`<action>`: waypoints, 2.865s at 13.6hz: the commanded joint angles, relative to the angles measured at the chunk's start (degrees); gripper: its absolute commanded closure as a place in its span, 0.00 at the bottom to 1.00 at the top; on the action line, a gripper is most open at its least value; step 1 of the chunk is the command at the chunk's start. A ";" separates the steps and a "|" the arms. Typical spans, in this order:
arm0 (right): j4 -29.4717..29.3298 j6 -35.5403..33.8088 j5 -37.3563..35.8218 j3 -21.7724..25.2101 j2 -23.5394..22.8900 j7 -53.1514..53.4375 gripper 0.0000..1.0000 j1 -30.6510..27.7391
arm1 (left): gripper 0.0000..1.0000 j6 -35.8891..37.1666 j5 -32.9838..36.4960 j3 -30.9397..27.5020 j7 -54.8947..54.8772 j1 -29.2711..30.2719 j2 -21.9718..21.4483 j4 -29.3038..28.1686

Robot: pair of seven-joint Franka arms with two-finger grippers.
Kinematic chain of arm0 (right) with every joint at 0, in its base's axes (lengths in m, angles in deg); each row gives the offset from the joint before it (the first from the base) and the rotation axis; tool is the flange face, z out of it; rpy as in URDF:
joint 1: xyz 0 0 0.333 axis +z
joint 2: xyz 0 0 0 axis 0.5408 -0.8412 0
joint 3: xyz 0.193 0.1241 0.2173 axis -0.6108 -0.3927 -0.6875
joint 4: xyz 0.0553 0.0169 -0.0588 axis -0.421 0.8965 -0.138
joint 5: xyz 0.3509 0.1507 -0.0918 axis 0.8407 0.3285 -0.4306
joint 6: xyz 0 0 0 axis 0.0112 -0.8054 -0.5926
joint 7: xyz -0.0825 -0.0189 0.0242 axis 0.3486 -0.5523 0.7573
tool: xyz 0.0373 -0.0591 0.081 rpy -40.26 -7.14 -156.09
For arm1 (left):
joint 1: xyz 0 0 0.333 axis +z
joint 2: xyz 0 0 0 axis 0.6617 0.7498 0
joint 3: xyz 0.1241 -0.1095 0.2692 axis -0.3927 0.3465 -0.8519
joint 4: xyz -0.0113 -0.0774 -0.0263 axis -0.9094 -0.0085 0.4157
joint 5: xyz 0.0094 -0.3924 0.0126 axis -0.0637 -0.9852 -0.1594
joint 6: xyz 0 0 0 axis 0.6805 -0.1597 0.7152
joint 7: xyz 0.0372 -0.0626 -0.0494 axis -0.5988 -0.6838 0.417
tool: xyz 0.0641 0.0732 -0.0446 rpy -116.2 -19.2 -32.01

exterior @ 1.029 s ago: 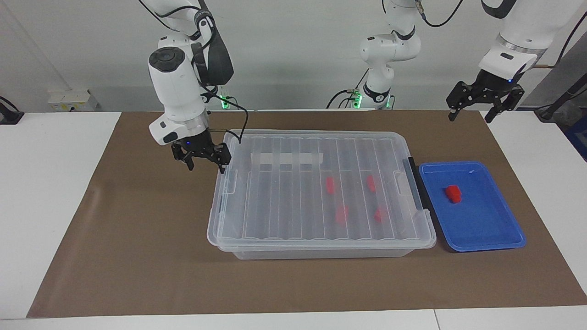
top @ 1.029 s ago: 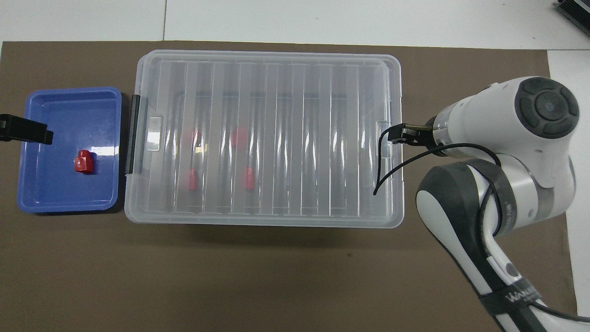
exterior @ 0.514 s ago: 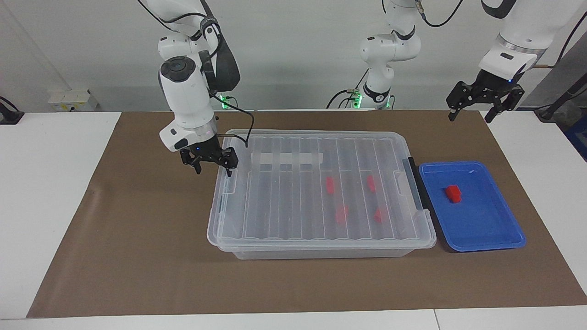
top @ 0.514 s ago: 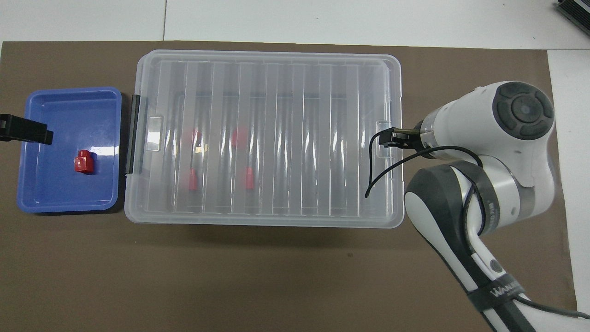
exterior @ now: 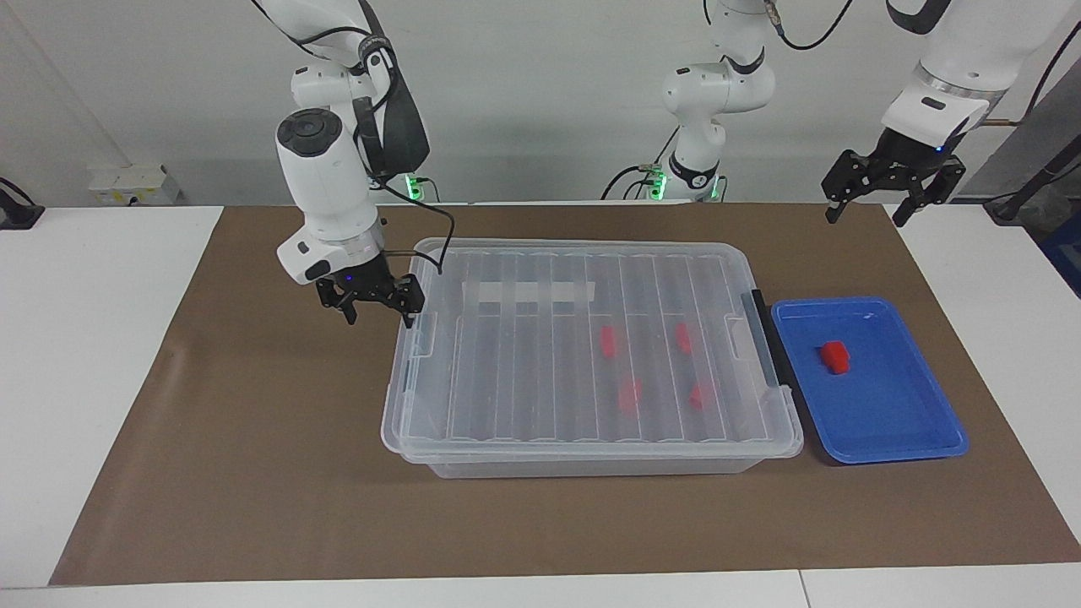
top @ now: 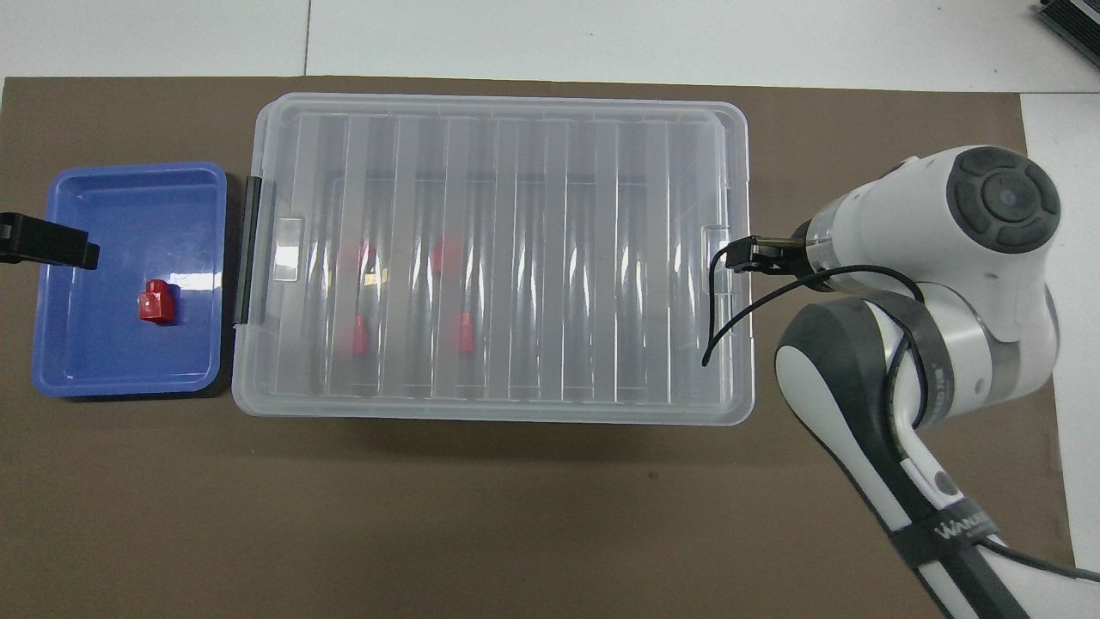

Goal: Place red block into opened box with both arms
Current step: 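Reach the right gripper to the clear lid's nearest edge and grip it, then slide the clear lid toward the right arm with the right gripper, then reach the left gripper down to the red block in the blue tray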

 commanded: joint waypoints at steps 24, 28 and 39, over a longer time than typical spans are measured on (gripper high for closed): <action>0.89 1.31 -0.53 -0.40 -0.38 -41.25 0.01 -21.17 | 0.00 -17.76 2.64 0.06 -0.31 6.18 -8.95 -21.70; 0.81 1.31 -0.53 -0.40 -0.47 -42.15 0.01 -21.61 | 0.00 -26.45 2.55 0.06 0.04 7.32 -4.39 -24.87; -0.16 -6.68 -0.53 -0.40 5.32 -23.02 0.01 -13.80 | 0.00 -42.02 2.46 0.06 2.06 12.85 10.98 -29.80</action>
